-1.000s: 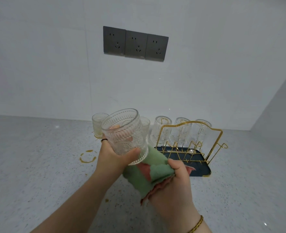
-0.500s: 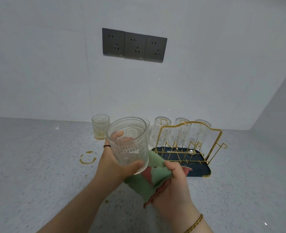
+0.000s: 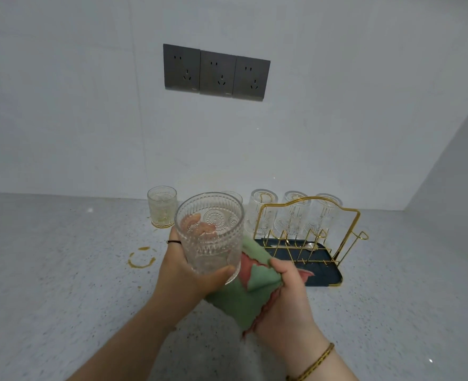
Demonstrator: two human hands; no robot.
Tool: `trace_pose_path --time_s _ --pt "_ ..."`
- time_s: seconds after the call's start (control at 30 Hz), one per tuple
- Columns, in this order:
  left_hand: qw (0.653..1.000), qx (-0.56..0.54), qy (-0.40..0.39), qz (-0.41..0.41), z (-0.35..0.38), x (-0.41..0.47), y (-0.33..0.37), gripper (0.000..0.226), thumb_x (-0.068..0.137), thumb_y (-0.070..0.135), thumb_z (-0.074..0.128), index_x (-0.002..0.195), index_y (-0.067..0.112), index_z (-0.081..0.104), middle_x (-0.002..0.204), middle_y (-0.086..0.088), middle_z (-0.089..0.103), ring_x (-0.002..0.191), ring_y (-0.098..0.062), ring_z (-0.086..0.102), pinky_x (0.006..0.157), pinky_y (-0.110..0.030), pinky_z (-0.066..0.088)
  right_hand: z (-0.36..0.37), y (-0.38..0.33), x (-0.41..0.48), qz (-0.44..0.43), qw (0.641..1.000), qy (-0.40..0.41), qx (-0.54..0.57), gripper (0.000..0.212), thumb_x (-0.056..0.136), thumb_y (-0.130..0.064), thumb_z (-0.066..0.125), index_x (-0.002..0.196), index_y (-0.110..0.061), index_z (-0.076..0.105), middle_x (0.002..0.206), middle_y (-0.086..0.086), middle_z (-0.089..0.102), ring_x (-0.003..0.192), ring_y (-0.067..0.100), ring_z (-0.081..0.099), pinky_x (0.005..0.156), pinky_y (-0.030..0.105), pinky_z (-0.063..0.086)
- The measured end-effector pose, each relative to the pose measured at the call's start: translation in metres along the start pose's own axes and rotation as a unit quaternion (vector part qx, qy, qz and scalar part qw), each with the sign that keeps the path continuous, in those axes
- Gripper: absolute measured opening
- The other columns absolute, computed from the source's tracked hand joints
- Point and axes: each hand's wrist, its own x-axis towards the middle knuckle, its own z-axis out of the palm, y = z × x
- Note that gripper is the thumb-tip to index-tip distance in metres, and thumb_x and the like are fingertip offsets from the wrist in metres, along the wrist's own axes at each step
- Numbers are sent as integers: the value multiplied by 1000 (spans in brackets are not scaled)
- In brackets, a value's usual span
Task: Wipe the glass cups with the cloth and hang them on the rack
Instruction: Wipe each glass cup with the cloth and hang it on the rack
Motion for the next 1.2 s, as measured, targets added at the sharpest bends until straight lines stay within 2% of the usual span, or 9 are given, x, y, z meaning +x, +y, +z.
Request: trace_pose_path --time_s 0.1,0.3,0.37,0.47,0.63,0.8,0.9,1.03,1.2 --pt "999 0 -34 22 -6 -1 -7 66 55 -4 83 97 30 45 95 17 53 79 25 54 60 2 43 1 -21 1 -82 995 58 -21 34 69 -26 45 75 -7 74 74 11 72 72 26 66 79 39 49" --pt "990 26 -135 31 2 -14 -7 73 40 41 75 103 44 37 97 41 55 94 29 46 68 3 40 28 -56 11 -178 952 7 -250 28 89 -18 37 90 -13 64 77 -1 71 81 15 66 83 31 52" --pt "988 18 -150 21 4 -15 -7 75 37 47 70 104 44 37 96 55 45 96 28 46 69 3 41 34 -57 13 -160 883 -13 -441 16 90 -22 48 86 -22 64 83 -7 69 89 13 63 92 33 48" --pt "989 13 -143 26 3 -14 -8 77 41 39 77 107 43 37 98 54 46 96 27 47 70 3 41 41 -60 10 -95 775 -120 -613 31 85 -7 58 90 -36 55 87 -19 61 79 -11 59 82 12 49" --pt "993 51 -99 40 -5 -11 -18 82 55 -3 84 101 43 35 90 24 57 86 30 48 67 3 40 32 -76 5 23 740 -182 -647 70 70 -5 68 117 -44 33 115 -24 49 109 0 53 98 24 44" --pt "991 43 -114 49 -7 -9 -19 82 43 22 87 103 44 36 92 29 59 89 29 48 68 4 40 36 -78 5 -5 783 -123 -610 49 83 -4 60 124 -22 41 104 -22 52 88 -13 57 78 5 44" --pt "990 44 -123 46 -7 -5 -21 82 36 47 74 108 49 35 98 49 52 93 18 54 73 -4 45 42 -64 11 -114 684 -31 -720 23 84 -24 61 102 -26 47 84 -21 46 71 -5 49 62 3 38" --pt "988 53 -122 73 -3 -6 -25 79 39 49 71 110 47 36 106 51 47 97 18 53 75 -4 45 39 -52 23 -155 567 20 -809 40 85 -28 60 117 -20 38 101 -1 54 88 15 53 70 22 40" --pt "981 117 -105 113 -8 -4 -38 88 41 54 71 112 74 23 111 30 52 104 5 54 85 -11 44 25 -55 34 -81 569 13 -818 24 92 -26 49 106 -8 56 103 9 61 88 16 52 64 23 36"
